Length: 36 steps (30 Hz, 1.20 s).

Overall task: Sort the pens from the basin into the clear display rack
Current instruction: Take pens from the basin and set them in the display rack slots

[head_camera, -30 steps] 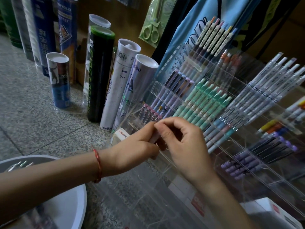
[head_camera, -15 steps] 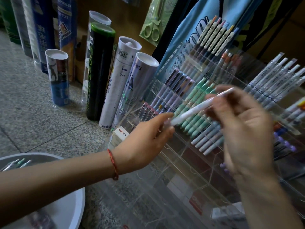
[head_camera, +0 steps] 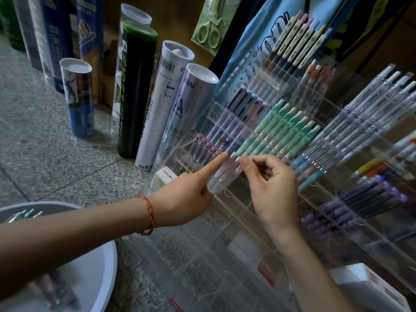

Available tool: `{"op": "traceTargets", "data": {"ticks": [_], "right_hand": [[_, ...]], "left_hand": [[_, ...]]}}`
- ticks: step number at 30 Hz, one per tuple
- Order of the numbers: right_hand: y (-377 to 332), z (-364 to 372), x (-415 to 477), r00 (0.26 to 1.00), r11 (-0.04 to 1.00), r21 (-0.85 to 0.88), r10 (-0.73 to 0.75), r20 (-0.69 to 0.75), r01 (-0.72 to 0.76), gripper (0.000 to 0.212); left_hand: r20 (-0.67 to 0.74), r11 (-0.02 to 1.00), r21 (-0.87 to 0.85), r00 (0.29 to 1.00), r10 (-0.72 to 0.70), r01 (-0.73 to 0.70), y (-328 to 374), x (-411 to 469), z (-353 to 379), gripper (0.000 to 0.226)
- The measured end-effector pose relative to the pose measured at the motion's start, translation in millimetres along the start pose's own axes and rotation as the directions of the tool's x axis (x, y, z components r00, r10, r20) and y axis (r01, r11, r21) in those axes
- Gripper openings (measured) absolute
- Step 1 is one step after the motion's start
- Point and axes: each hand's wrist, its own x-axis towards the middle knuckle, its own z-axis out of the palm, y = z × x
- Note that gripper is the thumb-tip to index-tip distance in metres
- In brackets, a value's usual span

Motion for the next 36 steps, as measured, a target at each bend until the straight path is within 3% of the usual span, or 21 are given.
{"op": "traceTargets", "data": {"ticks": [8, 12, 13, 14, 15, 17, 19, 20, 21, 22, 23, 24, 25, 31, 36], "right_hand": [[7, 2, 5, 0.958, 0.969, -0.197, 0.194, 0.211, -0.152, 0.029], [-5, 3, -1, 0.928, 0.886, -0.457, 0.232, 0.290, -0.079, 0.029], [-9, 3, -4, 0.940, 0.871, -0.487, 0.220, 0.262, -0.068, 0.047], [-16, 2, -7, 0.969, 0.865, -0.502, 0.134, 0.205, -0.014, 0.062], [-25, 2, -11, 0.989, 0.866, -0.492, -0.024, 0.147, 0.094, 0.065], [-49, 9, -23, 0.934, 0.849, -0.398, -0.347, 0.080, 0.349, 0.040], [-59, 30, -46, 0.882, 0.874, -0.173, -0.411, 0.233, 0.453, 0.021], [-61, 44, -58, 0.840, 0.911, -0.061, -0.348, 0.416, 0.408, 0.019], [-60, 64, -75, 0.722, 0.951, 0.022, -0.248, 0.646, 0.307, 0.021], [-57, 86, -94, 0.523, 0.975, 0.030, -0.143, 0.840, 0.218, 0.025], [-48, 109, -114, 0.325, 0.987, -0.003, -0.050, 0.944, 0.163, 0.028], [-37, 132, -135, 0.212, 0.992, -0.028, 0.001, 0.977, 0.124, 0.029], [-27, 152, -154, 0.194, 0.996, -0.038, 0.022, 0.981, 0.078, 0.027], [-7, 218, -204, 0.371, 0.955, -0.269, 0.295, 0.880, -0.121, 0.021], [-20, 239, -221, 0.422, 0.946, -0.306, 0.237, 0.875, 0.105, 0.035]], "left_hand": [[0.022, 0.999, 0.013, 0.999, 0.032, -0.032, -8, 2, 2, 0.085], [-0.038, 0.997, -0.052, 0.998, 0.059, -0.061, -8, -4, 1, 0.078], [-0.056, 0.994, -0.090, 0.997, 0.050, -0.054, -10, -11, -1, 0.074], [-0.065, 0.992, -0.117, 0.997, 0.031, -0.038, -12, -19, -5, 0.067], [-0.066, 0.991, -0.131, 0.998, -0.002, -0.006, -18, -29, -11, 0.058], [-0.054, 0.985, -0.142, 0.993, -0.109, 0.101, -37, -50, -23, 0.036], [-0.021, 0.957, -0.109, 0.962, -0.272, 0.268, -69, -77, -35, 0.027], [0.004, 0.934, -0.076, 0.937, -0.349, 0.348, -85, -90, -39, 0.025], [0.028, 0.905, -0.010, 0.905, -0.425, 0.425, -102, -108, -41, 0.023], [0.043, 0.874, 0.068, 0.874, -0.484, 0.481, -118, -127, -42, 0.020], [0.049, 0.839, 0.149, 0.843, -0.535, 0.524, -135, -148, -42, 0.018], [0.045, 0.799, 0.227, 0.813, -0.580, 0.557, -150, -171, -42, 0.018], [0.037, 0.757, 0.289, 0.783, -0.620, 0.586, -161, -193, -41, 0.018], [0.013, 0.638, 0.430, 0.702, -0.712, 0.639, -200, -269, -26, 0.016], [0.045, 0.689, 0.386, 0.733, -0.678, 0.614, -205, -257, -21, 0.015]]}}
